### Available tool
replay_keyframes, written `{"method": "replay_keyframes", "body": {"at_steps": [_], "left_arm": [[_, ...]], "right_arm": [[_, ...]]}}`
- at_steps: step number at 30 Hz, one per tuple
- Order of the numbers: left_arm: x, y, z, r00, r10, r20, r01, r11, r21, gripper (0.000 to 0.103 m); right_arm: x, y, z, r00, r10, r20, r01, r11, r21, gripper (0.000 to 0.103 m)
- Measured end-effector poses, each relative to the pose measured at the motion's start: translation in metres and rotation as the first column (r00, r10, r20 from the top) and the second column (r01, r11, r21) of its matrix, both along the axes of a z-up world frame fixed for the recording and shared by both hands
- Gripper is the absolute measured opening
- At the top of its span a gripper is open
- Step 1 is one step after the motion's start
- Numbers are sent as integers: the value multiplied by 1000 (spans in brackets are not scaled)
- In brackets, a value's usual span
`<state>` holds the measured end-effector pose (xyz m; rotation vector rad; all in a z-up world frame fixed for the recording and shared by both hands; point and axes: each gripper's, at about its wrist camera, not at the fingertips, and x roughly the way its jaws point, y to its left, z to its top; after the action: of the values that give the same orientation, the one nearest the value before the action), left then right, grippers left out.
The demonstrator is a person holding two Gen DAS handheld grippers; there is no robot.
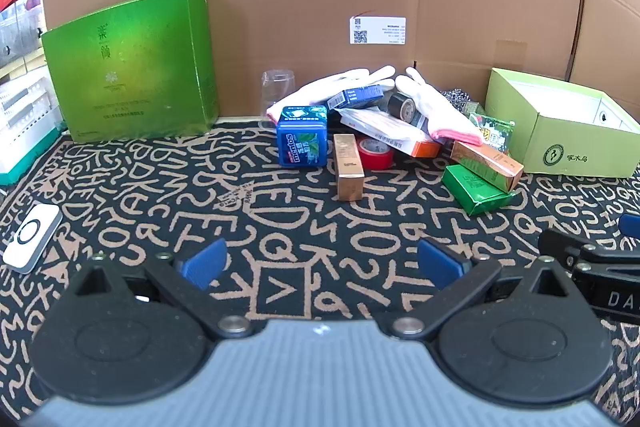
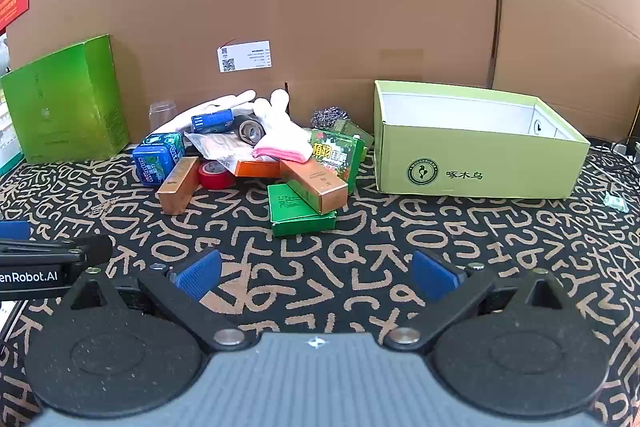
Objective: Organize objects
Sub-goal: 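Reach both tools toward the pile of boxes on the table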
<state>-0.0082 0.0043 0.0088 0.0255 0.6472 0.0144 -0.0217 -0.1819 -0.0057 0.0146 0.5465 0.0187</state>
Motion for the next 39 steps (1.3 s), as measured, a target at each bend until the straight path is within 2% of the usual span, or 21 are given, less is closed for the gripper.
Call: {"method": "replay_keyframes", "body": {"at_steps": [39], "left_arm": [[54,11,-16,996,-13,-93,7,998,-64,103]], "right_arm": [[52,1,-16,998,22,-66,-21,1000,12,103]]}}
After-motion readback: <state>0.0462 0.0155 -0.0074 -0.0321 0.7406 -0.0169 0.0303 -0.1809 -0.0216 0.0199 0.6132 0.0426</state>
